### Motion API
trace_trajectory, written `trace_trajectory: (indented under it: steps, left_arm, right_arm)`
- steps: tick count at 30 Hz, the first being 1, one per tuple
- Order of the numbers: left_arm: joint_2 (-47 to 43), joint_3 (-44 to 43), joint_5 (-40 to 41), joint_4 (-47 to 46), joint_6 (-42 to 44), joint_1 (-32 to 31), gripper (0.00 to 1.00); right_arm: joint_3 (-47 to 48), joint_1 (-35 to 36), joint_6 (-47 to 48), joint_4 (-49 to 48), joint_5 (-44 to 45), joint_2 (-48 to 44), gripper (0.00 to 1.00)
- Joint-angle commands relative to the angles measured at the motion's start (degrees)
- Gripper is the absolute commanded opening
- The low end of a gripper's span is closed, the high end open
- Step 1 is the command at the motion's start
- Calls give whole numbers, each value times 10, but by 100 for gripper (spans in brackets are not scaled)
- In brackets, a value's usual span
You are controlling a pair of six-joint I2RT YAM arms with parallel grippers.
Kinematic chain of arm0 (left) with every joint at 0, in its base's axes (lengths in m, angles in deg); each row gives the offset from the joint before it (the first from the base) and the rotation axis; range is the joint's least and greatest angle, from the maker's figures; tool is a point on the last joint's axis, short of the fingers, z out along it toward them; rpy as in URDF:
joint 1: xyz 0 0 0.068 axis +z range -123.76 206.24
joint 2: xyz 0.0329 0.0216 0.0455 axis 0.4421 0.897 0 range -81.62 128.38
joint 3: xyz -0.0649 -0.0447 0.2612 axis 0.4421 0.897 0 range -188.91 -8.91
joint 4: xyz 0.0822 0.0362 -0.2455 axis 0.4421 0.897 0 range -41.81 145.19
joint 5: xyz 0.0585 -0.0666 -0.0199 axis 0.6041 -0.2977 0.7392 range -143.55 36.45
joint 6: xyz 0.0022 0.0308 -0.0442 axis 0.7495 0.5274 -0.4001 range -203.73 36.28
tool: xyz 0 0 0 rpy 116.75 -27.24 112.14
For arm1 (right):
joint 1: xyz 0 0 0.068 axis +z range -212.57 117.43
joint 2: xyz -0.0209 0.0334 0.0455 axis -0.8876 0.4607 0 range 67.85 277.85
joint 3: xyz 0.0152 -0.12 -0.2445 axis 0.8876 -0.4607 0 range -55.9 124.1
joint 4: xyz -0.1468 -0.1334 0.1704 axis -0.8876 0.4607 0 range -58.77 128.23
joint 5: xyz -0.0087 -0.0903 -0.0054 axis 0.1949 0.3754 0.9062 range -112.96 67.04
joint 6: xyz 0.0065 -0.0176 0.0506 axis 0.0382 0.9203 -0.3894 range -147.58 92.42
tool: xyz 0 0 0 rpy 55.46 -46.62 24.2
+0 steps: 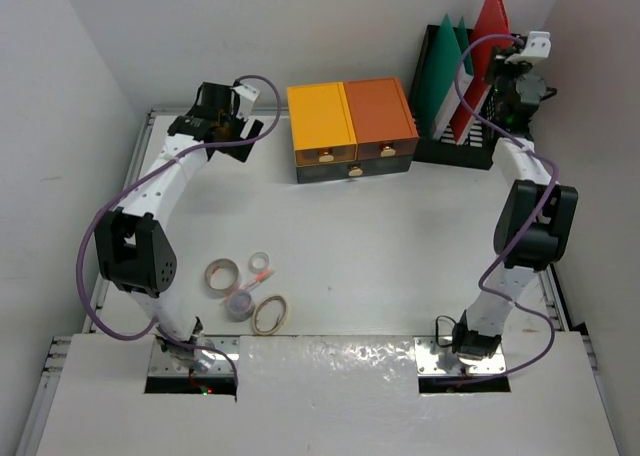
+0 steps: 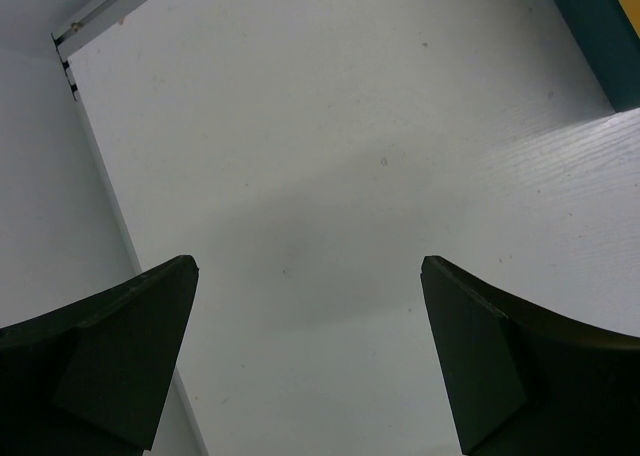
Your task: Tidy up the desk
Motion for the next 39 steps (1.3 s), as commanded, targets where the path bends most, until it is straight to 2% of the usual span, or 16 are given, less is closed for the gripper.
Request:
trace_trajectory:
  steps: [1, 14, 23, 29, 34, 39]
  left_arm:
    - [-12, -19, -3, -16, 1, 8, 93]
    - [-10, -23, 6, -10, 0, 8, 93]
    - [-14, -16, 11, -8, 2, 8, 93]
    - [-12, -15, 11, -10, 2, 7, 93]
    - [-10, -18, 5, -10, 1, 8, 93]
    - [-11, -18, 2, -10, -1, 8, 93]
  right_arm:
    - [-4, 10, 36, -151, 28, -56, 0]
    - [-49, 11, 37, -221, 14, -22, 0]
    - [-88, 12, 38, -304, -13, 21, 0]
    - [-157, 16, 39, -331, -12, 22, 0]
    - [-204, 18, 41, -318, 10, -6, 0]
    - [-202, 19, 38, -229, 28, -28, 0]
